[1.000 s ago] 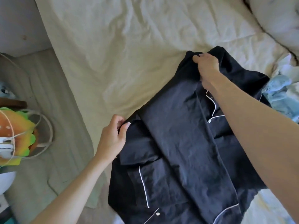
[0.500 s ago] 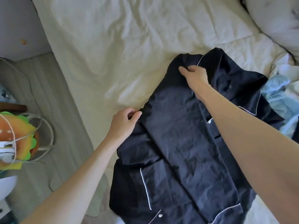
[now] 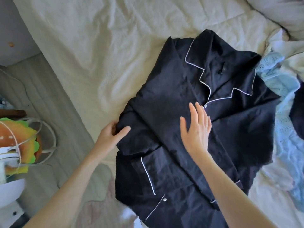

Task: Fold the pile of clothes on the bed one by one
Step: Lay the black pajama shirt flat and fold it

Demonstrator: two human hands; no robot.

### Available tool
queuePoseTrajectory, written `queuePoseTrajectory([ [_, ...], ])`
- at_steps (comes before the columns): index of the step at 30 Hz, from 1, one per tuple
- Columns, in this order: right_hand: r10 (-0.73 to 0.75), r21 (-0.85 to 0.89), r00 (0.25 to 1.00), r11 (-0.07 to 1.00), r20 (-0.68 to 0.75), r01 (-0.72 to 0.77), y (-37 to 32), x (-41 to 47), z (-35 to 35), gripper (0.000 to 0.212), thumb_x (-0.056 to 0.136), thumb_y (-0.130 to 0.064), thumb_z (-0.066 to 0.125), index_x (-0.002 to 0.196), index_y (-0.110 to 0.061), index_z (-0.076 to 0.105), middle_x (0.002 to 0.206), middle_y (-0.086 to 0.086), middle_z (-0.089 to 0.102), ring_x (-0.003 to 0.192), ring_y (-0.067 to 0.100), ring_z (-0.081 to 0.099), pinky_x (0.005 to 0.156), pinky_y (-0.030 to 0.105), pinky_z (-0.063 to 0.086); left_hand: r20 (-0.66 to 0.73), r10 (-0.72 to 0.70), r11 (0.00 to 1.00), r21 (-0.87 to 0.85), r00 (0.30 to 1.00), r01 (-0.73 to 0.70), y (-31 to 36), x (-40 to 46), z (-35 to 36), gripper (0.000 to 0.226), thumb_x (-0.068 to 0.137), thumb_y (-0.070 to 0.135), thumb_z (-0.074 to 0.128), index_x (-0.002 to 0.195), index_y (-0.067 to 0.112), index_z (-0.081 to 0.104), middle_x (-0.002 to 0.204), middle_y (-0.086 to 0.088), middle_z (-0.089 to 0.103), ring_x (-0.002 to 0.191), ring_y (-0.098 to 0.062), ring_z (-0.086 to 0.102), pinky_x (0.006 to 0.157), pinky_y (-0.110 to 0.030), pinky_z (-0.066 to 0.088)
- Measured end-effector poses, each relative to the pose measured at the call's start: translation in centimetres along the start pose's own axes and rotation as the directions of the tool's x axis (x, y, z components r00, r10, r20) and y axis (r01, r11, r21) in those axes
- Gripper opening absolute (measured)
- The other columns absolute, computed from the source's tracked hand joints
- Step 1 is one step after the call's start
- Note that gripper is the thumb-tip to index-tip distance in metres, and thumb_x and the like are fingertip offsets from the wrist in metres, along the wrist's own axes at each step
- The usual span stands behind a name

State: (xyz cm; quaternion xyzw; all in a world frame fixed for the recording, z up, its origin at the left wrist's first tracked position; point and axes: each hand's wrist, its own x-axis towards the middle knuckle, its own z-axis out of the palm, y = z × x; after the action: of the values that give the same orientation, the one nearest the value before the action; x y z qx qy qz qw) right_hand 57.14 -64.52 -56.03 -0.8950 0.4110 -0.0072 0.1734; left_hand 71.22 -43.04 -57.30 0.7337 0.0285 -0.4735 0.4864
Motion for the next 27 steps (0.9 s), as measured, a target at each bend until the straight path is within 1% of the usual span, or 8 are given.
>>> queuePoseTrajectory([
  [5, 0.231, -0.115, 0.96, 0.97, 0.16, -0.214, 5.1, -9.7, 0.4, 0.054, 0.093, -0.026, 0.056, 0.143, -0.012, 0.04, 0.152, 0.012, 0.031, 0.142, 0.031, 0.025, 0.111, 0.058, 0.018, 0.184, -0.151, 0.988, 0.055, 0.971, 0.143, -3.4, -2.8, 0.1, 0.013, 0.087, 0.016, 0.066, 0.099, 0.021, 0.064, 0.088, 0.018, 0.072, 0.082, 0.004, 0.066, 0.065, -0.005, 0.046],
  [8, 0.322, -0.226, 0.898, 0.938, 0.3, -0.261, 8.4, -13.4, 0.3, 0.056, 0.096, -0.031, 0.051, 0.147, -0.018, 0.032, 0.157, 0.007, 0.019, 0.145, 0.026, 0.016, 0.112, 0.057, 0.014, -0.017, -0.075, 0.979, 0.19, 0.997, 0.077, -4.2, -3.7, -0.2, 0.007, 0.086, 0.015, 0.067, 0.08, 0.015, 0.064, 0.067, 0.012, 0.067, 0.064, -0.002, 0.059, 0.058, -0.014, 0.044],
  [11, 0.427, -0.277, 0.833, 0.897, 0.353, -0.343, 11.3, -15.3, -0.3, 0.057, 0.098, -0.037, 0.041, 0.15, -0.026, 0.02, 0.16, 0.0, 0.007, 0.147, 0.021, 0.005, 0.114, 0.054, 0.013, -0.196, 0.007, 0.97, 0.238, 0.981, 0.04, -4.3, -4.4, -1.3, 0.01, 0.085, 0.021, 0.068, 0.08, 0.015, 0.063, 0.077, 0.001, 0.066, 0.071, -0.012, 0.059, 0.064, -0.026, 0.044],
  [15, 0.459, -0.237, 0.826, 0.886, 0.326, -0.399, 13.3, -16.6, -1.0, 0.056, 0.099, -0.037, 0.038, 0.151, -0.026, 0.019, 0.16, 0.002, 0.007, 0.147, 0.021, 0.004, 0.116, 0.047, 0.011, -0.095, -0.11, 0.988, 0.097, 0.989, 0.119, -4.8, -6.6, -1.0, 0.016, 0.087, 0.026, 0.065, 0.09, 0.01, 0.067, 0.09, -0.01, 0.069, 0.083, -0.023, 0.061, 0.075, -0.039, 0.047],
  [18, 0.536, -0.152, 0.822, 0.844, 0.191, -0.515, 14.4, -18.0, -1.5, 0.053, 0.099, -0.033, 0.042, 0.148, -0.018, 0.029, 0.158, 0.007, 0.017, 0.145, 0.025, 0.012, 0.115, 0.046, 0.013, 0.009, -0.188, 0.963, 0.2, 0.982, 0.182, -6.4, -8.9, -0.3, 0.017, 0.086, 0.024, 0.066, 0.097, 0.011, 0.067, 0.095, -0.007, 0.07, 0.085, -0.021, 0.063, 0.072, -0.032, 0.048],
  [23, 0.847, 0.279, 0.528, 0.493, 0.064, -0.824, 17.5, -18.6, -2.6, 0.055, 0.089, -0.026, 0.062, 0.132, 0.003, 0.044, 0.137, 0.023, 0.043, 0.129, 0.037, 0.038, 0.108, 0.041, 0.028, 0.008, -0.185, 0.91, 0.379, 0.983, 0.168, -9.1, -12.7, -0.5, 0.015, 0.084, 0.023, 0.071, 0.097, 0.016, 0.068, 0.092, 0.003, 0.072, 0.09, -0.012, 0.065, 0.082, -0.027, 0.048],
  [25, 0.927, 0.414, 0.316, 0.211, 0.204, -0.886, 18.9, -18.0, -2.8, 0.058, 0.083, -0.03, 0.069, 0.126, 0.003, 0.048, 0.123, 0.015, 0.052, 0.115, 0.029, 0.051, 0.103, 0.042, 0.038, -0.019, -0.138, 0.909, 0.394, 0.99, 0.134, -9.6, -13.8, -0.9, 0.01, 0.083, 0.02, 0.071, 0.092, 0.017, 0.066, 0.076, 0.011, 0.072, 0.078, -0.004, 0.065, 0.068, -0.014, 0.046],
  [27, 0.889, 0.529, 0.229, -0.018, 0.397, -0.849, 19.8, -17.6, -2.9, 0.034, 0.083, -0.026, 0.07, 0.105, -0.004, 0.056, 0.097, 0.006, 0.054, 0.087, 0.021, 0.054, 0.091, 0.039, 0.047, -0.025, -0.094, 0.894, 0.438, 0.995, 0.096, -9.8, -14.6, -1.1, 0.006, 0.084, 0.018, 0.07, 0.087, 0.017, 0.065, 0.066, 0.019, 0.069, 0.066, 0.009, 0.061, 0.057, -0.007, 0.042],
])
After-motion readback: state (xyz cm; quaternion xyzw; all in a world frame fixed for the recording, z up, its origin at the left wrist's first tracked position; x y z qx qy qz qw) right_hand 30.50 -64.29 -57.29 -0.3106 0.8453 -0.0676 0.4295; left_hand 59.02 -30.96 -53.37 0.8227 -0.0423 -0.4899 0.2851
